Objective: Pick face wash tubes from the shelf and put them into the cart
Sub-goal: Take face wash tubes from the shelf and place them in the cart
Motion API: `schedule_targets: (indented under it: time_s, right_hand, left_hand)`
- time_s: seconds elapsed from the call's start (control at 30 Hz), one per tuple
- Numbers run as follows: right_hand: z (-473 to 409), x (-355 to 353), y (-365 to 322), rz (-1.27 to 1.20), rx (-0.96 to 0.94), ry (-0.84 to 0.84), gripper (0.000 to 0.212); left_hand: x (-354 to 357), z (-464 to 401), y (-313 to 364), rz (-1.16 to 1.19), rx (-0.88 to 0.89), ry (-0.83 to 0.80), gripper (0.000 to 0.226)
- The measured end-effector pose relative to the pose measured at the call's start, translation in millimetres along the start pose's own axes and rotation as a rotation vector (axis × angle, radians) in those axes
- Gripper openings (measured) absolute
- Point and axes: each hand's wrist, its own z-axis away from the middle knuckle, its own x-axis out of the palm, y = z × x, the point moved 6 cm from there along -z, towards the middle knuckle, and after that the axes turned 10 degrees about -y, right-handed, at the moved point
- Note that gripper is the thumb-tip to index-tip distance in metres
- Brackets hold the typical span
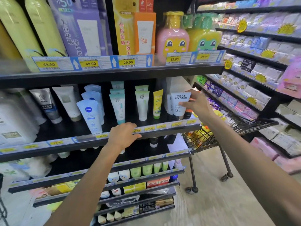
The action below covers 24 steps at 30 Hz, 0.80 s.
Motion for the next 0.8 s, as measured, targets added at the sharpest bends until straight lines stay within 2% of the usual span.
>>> schedule_targets:
  time_s: [0.2,0.53,0.8]
  right_hand:
    - [0,6,26,-0.06,0.05,-0.058,0.042]
    - [-3,12,36,-0.194,0.081,-0.096,0.042]
    - [3,5,37,-0.046,0.033,-0.071,0.046]
  left_hand:
    - [0,1,1,0.01,-0.02,0.005,0.035]
    - [-2,3,4,0.018,-0.039,-0.015,0.036]
    - [-1,6,6,0.007,-0.055,-0.049,0.038]
